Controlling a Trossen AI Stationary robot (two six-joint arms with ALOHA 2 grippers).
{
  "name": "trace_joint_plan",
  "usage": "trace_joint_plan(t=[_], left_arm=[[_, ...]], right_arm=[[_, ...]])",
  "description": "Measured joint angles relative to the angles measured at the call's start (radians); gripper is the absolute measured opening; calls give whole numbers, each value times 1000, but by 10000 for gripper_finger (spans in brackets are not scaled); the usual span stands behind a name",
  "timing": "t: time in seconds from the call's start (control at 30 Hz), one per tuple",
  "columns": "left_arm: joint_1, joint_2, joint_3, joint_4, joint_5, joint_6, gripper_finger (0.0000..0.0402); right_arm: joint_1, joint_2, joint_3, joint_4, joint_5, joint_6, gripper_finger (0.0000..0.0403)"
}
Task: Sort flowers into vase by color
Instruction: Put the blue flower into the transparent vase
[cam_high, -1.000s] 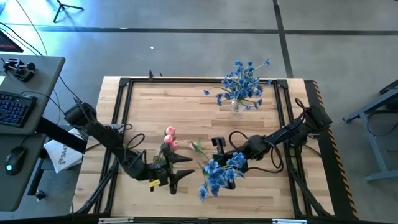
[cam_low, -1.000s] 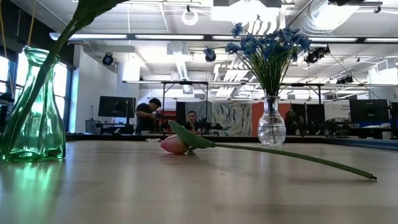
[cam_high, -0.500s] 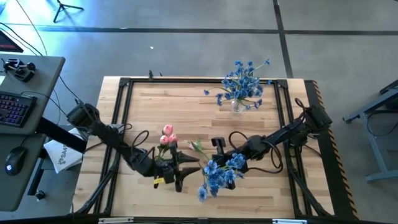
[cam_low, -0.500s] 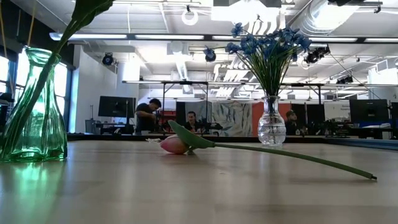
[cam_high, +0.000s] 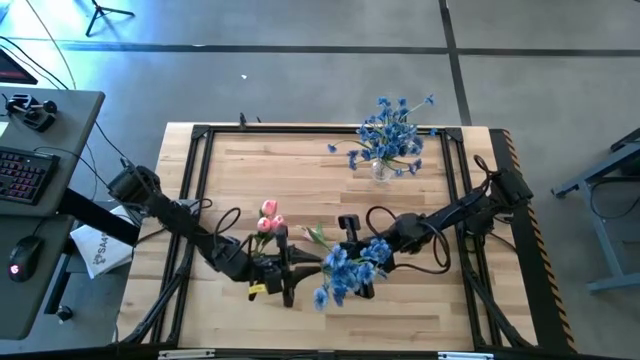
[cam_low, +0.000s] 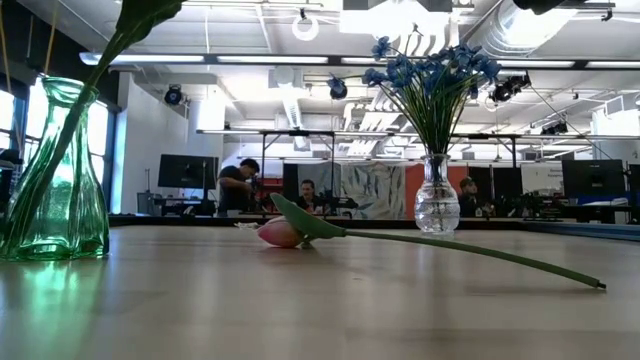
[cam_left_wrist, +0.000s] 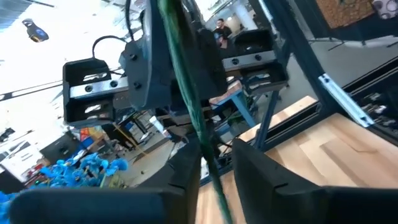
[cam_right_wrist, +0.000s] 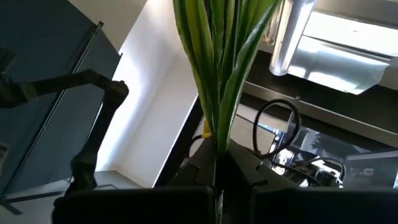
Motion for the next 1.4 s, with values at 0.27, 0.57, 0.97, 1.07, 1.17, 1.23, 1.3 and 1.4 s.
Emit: trace_joint_plan(t=[0.27,0.57,0.97,1.07,1.17,1.23,1.3,1.4], left_arm=[[-45,0,0,-2,-86,78,7],[-62,-1,0,13,-195,117,3],[-34,-1,0,15,-252,131,1],[-33,-1,0,15,-262,132,1],[-38,-1,0,12,-257,132,1],[-37,-1,0,11,-258,132,1],[-37,0,0,10,-261,129,1],[-42,0,0,11,-265,102,8]], right_arm=[[34,0,0,-64,35,0,22],[145,-83,17,-398,528,-2,147],[208,-35,184,-593,654,0,173],[215,-34,202,-621,660,1,140],[232,-34,203,-617,674,0,98],[243,-34,203,-609,715,0,67],[257,-34,203,-603,780,-1,35],[282,-35,203,-601,904,12,9]])
